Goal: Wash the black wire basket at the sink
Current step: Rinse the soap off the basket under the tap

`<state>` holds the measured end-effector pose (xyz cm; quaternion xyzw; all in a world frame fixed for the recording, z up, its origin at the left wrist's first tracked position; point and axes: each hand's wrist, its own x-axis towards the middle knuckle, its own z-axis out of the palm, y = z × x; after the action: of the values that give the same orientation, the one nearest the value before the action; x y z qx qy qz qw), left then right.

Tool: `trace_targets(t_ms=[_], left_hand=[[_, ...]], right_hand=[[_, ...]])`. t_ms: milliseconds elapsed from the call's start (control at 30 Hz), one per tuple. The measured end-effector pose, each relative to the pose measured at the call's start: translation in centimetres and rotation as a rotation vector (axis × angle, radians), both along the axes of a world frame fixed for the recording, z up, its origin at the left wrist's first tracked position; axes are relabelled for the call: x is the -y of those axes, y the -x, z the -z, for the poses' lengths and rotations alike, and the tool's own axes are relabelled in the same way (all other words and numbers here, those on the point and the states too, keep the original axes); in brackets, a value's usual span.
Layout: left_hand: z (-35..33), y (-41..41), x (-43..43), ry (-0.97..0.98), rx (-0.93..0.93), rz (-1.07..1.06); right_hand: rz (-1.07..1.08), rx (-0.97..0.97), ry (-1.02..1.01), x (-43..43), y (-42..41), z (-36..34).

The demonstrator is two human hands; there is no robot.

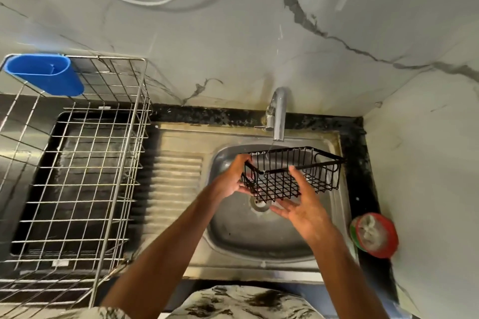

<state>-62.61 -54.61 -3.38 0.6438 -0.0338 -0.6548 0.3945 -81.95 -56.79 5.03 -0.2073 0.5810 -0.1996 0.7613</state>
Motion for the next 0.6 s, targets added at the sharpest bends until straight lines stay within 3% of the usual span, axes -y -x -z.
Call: trace_targets(t_ms=[100,167,233,333,467,600], left_hand=[[1.4,-1.4,1.3,-0.018,0.050,0.070],[2.1,-2.1,2.2,-0.027,0.070,0.129],[2.5,-2.6,3.0,-0.025,0.078,0.205],[2.3,-2.8,4.1,-0.026,0.054,0.313],[1.9,-2.6,4.8,-0.030,-0.033,0.388],[2.2,-2.4,5.2,-0.047,-0.085,0.408]], right_hand=[[0.001,-0.327,0.236,1.6,1.9,0.0],[-0.029,-0.568,0.578,3.9,2.1,-1.2],[-0.172,-0.549,0.803,7.2,1.1,-1.8],[-0.450,-0.276,0.584,11.7,-2.3,-1.1],[-0.856,-0.296,0.342,14.5,-6.3,2.4],[-0.872,-0.062,0.270,14.6,-7.9,5.1]])
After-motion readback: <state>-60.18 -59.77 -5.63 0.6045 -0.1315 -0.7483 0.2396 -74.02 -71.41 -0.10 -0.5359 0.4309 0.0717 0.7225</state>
